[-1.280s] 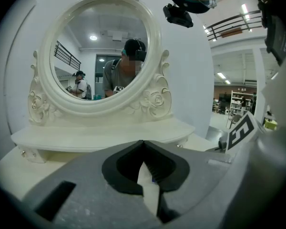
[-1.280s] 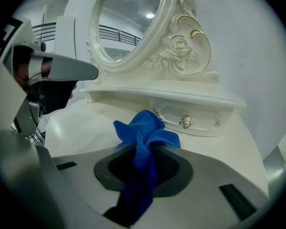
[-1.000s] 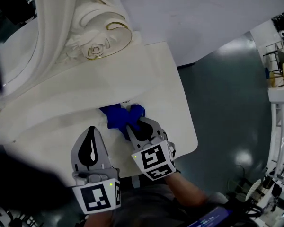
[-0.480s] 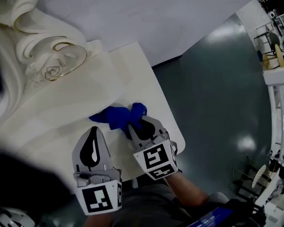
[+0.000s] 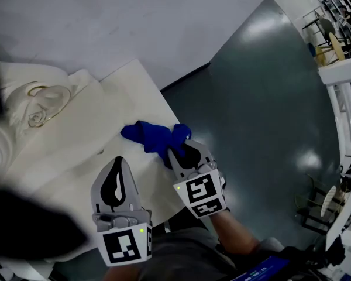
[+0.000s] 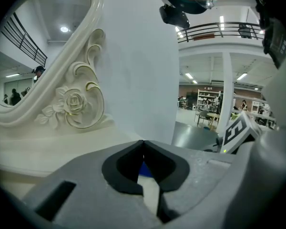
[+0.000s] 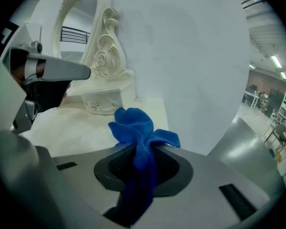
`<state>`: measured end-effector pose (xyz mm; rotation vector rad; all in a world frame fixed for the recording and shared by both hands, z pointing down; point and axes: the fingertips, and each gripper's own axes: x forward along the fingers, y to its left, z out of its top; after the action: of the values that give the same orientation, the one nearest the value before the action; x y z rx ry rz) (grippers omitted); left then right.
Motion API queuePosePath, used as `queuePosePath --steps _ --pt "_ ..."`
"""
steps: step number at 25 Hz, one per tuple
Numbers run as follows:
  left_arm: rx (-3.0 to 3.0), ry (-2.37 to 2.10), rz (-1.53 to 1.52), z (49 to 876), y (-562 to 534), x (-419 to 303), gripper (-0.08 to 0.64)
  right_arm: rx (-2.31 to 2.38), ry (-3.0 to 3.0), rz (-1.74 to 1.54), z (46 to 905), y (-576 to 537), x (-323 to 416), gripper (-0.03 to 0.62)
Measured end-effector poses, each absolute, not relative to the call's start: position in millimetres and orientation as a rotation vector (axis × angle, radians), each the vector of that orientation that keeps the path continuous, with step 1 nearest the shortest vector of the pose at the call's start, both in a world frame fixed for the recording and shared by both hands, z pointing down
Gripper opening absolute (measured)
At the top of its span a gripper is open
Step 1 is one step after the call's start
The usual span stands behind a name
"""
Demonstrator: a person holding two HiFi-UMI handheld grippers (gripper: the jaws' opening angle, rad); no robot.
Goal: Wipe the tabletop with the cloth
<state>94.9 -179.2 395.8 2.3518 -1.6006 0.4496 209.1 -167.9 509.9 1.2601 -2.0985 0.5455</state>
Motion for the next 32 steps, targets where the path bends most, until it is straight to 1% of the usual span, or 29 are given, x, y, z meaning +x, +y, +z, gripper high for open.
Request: queuePosePath --steps 7,12,15,20,23,27,32 --pt "2.434 -1.514 0.457 387 -182 132 0.015 1.367 -2.032 0.578 506 -162 250 0.087" --pt "2.499 -1.467 0.429 379 -181 158 0.015 1.471 -1.933 0.550 503 -157 295 0.087" --pt "2.538 -1.448 0.386 371 -180 177 0.015 1.527 -1.912 0.523 490 -159 320 0.087" --pt "2.582 -1.421 0.314 347 -167 196 0.015 1.598 -1.937 0.465 450 -155 337 0.087" --pt "2.617 -1.448 0.263 324 -160 195 0.015 1.615 -1.956 0.396 421 -151 336 0.087" --pt "2.611 -1.529 0.199 312 -140 176 0.015 1.601 -2.003 0.313 403 -135 317 0.087" --pt "2.547 -1.676 0.152 286 -126 116 0.015 1.520 -2.090 0.230 374 -134 257 0.087"
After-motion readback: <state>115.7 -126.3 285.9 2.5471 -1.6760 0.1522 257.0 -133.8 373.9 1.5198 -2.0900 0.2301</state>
